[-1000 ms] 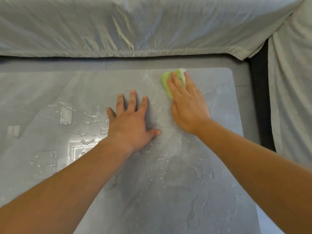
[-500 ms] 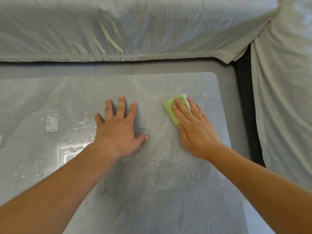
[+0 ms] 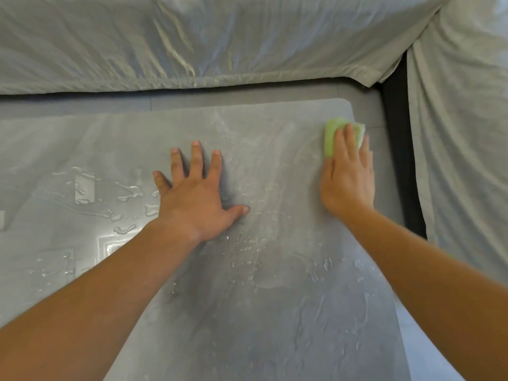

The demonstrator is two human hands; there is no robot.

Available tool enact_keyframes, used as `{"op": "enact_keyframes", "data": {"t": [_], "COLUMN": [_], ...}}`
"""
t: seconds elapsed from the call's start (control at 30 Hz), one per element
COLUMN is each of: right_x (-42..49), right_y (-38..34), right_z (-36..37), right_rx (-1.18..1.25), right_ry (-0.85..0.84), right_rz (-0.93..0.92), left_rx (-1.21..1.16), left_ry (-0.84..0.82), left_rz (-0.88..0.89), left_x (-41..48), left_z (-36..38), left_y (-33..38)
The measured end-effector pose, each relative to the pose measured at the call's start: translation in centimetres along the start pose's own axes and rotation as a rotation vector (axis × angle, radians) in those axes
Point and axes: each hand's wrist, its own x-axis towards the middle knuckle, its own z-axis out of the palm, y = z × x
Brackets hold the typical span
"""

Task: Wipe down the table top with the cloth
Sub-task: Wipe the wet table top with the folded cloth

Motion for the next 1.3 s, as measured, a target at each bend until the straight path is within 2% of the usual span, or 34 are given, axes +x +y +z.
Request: {"op": "enact_keyframes", "data": {"t": [0.07,0.13,0.3,0.37,0.4,0.5,0.53,0.57,0.67,0.7,0.77,0.87,0.93,0.97,1.07,1.13,1.17,1.27,1.3], "right_x": [3.3,2.7,-5.3,-2.6,-0.6,4.1,4.0,3.2,-1.2,-1.7,-0.3,1.9,-0.1,-2.2,-8.9,-8.5,-7.3,-3.3,-3.5], "right_y": [-1.3,-2.9,-3.7,-3.4,-3.8,-7.9,-9.3,-10.0,-7.6,-5.9,-3.7,-4.6,-6.6,-7.1,-5.4,-3.2,-2.4,-2.2,-3.3], "right_z": [-0.2,0.4,1.8,1.1,1.0,1.4,1.8,2.4,2.5,2.0,1.0,0.8,1.6,2.3,3.1,2.4,2.0,0.9,1.1], "right_rx": [0.082,0.072,-0.079,-0.107,-0.115,-0.053,-0.043,-0.045,-0.131,-0.128,-0.095,-0.036,-0.021,-0.023,-0.087,-0.103,-0.087,0.038,0.048], "right_ry": [0.054,0.063,-0.128,-0.154,-0.137,-0.04,-0.024,-0.024,-0.147,-0.175,-0.173,-0.08,-0.041,-0.041,-0.167,-0.222,-0.21,-0.085,-0.043], "right_rz": [0.177,0.15,-0.483,-0.58,-0.555,-0.266,-0.219,-0.265,-0.668,-0.734,-0.647,-0.33,-0.271,-0.33,-0.685,-0.778,-0.717,-0.244,-0.14], "left_rx": [-0.01,-0.032,-0.146,-0.147,-0.128,-0.062,-0.055,-0.054,-0.091,-0.109,-0.125,-0.056,-0.059,-0.086,-0.135,-0.134,-0.124,-0.105,-0.111], "left_ry": [0.006,0.012,0.0,-0.021,-0.031,-0.041,-0.035,-0.025,0.031,0.051,0.08,0.163,0.193,0.19,0.118,0.069,0.047,0.04,0.045], "left_rz": [0.001,0.007,0.051,0.094,0.113,0.129,0.124,0.119,0.1,0.099,0.087,0.003,-0.042,-0.05,-0.029,-0.013,-0.006,0.014,0.015], "left_x": [0.1,-0.1,-0.5,-0.7,-0.8,-0.9,-0.9,-1.0,-1.2,-1.3,-1.9,-3.1,-4.5,-5.3,-7.9,-9.1,-9.5,-9.8,-9.7], "left_z": [0.1,0.0,-0.8,-0.8,-0.7,0.0,0.2,0.4,0.5,0.6,0.9,1.4,1.7,2.0,3.0,3.8,4.1,4.7,4.8], "left_y": [-0.1,0.0,-0.9,-1.7,-2.0,-2.0,-1.8,-1.6,-1.6,-1.7,-1.9,-1.8,-1.2,-0.9,-0.2,-0.3,-0.5,-1.0,-1.1]}}
